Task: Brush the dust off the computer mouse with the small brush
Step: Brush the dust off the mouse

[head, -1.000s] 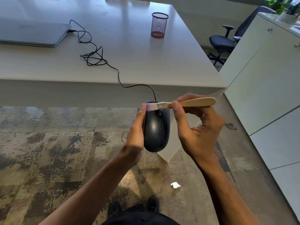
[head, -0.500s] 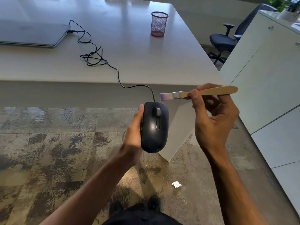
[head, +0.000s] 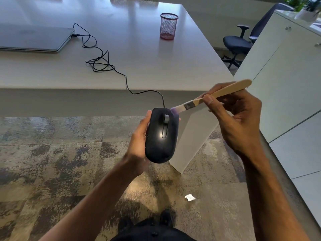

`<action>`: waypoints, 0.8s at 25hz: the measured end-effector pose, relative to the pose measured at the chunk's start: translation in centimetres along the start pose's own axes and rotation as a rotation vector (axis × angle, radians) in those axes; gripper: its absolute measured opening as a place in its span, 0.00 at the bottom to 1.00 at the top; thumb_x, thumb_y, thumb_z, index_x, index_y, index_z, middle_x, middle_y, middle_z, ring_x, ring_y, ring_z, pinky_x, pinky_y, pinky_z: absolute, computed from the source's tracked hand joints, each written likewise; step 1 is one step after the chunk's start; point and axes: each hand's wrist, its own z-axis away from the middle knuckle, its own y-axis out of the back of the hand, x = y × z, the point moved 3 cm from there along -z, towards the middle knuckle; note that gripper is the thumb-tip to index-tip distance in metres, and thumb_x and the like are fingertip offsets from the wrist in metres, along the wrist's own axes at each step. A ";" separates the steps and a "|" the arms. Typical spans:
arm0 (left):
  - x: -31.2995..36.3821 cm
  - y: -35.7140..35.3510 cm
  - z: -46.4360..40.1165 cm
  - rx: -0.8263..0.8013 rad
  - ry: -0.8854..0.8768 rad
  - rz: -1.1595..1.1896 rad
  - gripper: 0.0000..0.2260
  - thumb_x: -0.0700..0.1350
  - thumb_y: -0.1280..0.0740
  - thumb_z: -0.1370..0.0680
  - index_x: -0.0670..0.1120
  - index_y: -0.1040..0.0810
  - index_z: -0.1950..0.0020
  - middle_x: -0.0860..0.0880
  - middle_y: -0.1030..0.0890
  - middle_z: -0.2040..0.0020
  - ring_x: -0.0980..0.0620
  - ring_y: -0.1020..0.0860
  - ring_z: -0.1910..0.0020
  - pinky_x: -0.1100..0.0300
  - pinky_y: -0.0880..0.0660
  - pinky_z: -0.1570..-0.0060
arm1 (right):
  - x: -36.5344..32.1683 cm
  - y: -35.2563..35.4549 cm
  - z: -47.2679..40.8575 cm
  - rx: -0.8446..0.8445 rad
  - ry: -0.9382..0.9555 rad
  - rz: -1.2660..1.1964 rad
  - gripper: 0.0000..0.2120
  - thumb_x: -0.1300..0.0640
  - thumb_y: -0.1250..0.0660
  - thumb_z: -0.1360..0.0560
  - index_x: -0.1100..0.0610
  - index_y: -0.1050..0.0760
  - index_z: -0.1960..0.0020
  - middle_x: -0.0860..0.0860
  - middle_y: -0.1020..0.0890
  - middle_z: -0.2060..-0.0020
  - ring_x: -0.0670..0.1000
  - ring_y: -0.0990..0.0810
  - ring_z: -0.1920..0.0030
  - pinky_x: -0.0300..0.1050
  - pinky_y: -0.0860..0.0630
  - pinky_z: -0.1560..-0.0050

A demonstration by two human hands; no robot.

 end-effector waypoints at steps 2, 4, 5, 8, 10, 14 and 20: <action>-0.1 -0.1 0.0 -0.006 0.007 0.010 0.34 0.62 0.41 0.25 0.37 0.28 0.30 0.45 0.17 0.51 0.51 0.19 0.57 0.56 0.23 0.56 | -0.4 -0.5 0.1 0.008 0.014 -0.015 0.06 0.57 0.32 0.24 0.57 0.23 0.48 0.41 0.18 0.54 0.45 0.17 0.51 0.38 0.20 0.53; -0.1 0.1 -0.1 0.007 0.022 0.036 0.34 0.63 0.39 0.25 0.39 0.27 0.29 0.45 0.18 0.50 0.50 0.19 0.56 0.55 0.23 0.56 | -0.4 -1.0 0.3 -0.039 -0.003 0.011 0.06 0.55 0.32 0.24 0.55 0.23 0.48 0.37 0.18 0.55 0.44 0.17 0.51 0.37 0.20 0.52; -0.2 0.3 -0.2 0.028 0.031 0.035 0.34 0.64 0.38 0.26 0.41 0.27 0.30 0.44 0.19 0.48 0.49 0.20 0.55 0.54 0.23 0.56 | -0.3 -0.9 0.3 -0.056 -0.009 0.039 0.06 0.55 0.32 0.24 0.55 0.23 0.48 0.36 0.18 0.55 0.43 0.17 0.51 0.37 0.20 0.52; -0.6 0.9 -0.3 0.094 0.032 -0.005 0.33 0.64 0.38 0.26 0.41 0.24 0.32 0.42 0.19 0.47 0.46 0.21 0.53 0.52 0.24 0.53 | -0.4 -0.2 0.5 -0.003 0.025 0.074 0.05 0.56 0.32 0.23 0.54 0.23 0.48 0.34 0.19 0.56 0.42 0.17 0.52 0.36 0.20 0.52; -0.6 1.0 -0.3 0.129 0.030 -0.014 0.32 0.64 0.37 0.26 0.42 0.24 0.32 0.42 0.19 0.45 0.45 0.21 0.51 0.51 0.25 0.51 | -1.2 -0.3 1.0 0.067 0.071 0.049 0.05 0.57 0.32 0.23 0.54 0.24 0.48 0.31 0.20 0.56 0.40 0.17 0.53 0.32 0.21 0.54; -0.1 0.7 -0.5 0.163 0.004 -0.024 0.29 0.63 0.37 0.28 0.45 0.21 0.36 0.41 0.18 0.41 0.45 0.20 0.49 0.50 0.24 0.48 | -2.1 -1.8 2.6 0.131 0.133 0.042 0.06 0.59 0.32 0.24 0.55 0.25 0.48 0.31 0.21 0.56 0.36 0.18 0.54 0.29 0.23 0.56; 0.6 0.6 -0.6 0.153 -0.048 -0.079 0.27 0.62 0.39 0.27 0.46 0.19 0.38 0.40 0.19 0.43 0.41 0.22 0.46 0.49 0.24 0.49 | -1.7 -1.4 2.6 -0.038 0.173 0.144 0.06 0.60 0.32 0.24 0.59 0.23 0.48 0.38 0.22 0.54 0.32 0.21 0.53 0.27 0.24 0.55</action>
